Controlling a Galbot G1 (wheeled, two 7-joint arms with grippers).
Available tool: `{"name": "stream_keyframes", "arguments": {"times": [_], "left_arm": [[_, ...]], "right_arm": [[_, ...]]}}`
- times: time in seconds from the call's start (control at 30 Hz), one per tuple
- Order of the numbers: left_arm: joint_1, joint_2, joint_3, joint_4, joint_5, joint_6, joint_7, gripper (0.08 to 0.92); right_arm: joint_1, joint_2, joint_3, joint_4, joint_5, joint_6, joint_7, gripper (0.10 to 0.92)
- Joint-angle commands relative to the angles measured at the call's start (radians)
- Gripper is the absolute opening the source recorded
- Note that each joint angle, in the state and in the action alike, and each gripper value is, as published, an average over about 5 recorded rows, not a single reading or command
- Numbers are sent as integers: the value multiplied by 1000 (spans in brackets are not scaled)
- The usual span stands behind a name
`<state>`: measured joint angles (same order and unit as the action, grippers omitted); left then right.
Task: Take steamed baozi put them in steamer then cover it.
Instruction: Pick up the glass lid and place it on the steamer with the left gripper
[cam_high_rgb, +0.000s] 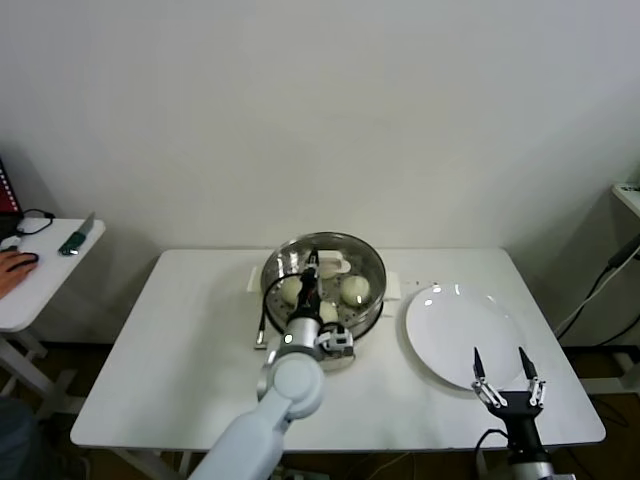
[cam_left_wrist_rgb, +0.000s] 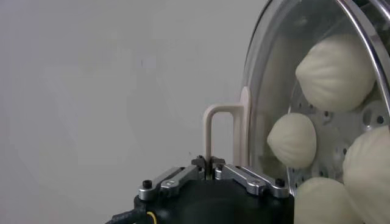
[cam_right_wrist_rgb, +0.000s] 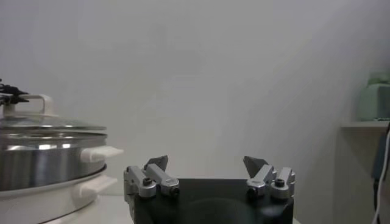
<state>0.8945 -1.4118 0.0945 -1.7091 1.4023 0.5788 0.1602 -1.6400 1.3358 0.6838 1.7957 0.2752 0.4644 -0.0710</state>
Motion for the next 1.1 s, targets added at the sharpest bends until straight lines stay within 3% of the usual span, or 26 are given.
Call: {"name": "stream_keyframes", "arguments": {"times": [0.03,1.1], "left_arm": [[3,-2,-5,11,5,-3,-7,137],[11,-23,-16,35,41,-30,-15,144]], "right_arm": [[-1,2,0,-1,-2,2,-1,823],[-2,9,1,1,-6,7,-3,823]]}}
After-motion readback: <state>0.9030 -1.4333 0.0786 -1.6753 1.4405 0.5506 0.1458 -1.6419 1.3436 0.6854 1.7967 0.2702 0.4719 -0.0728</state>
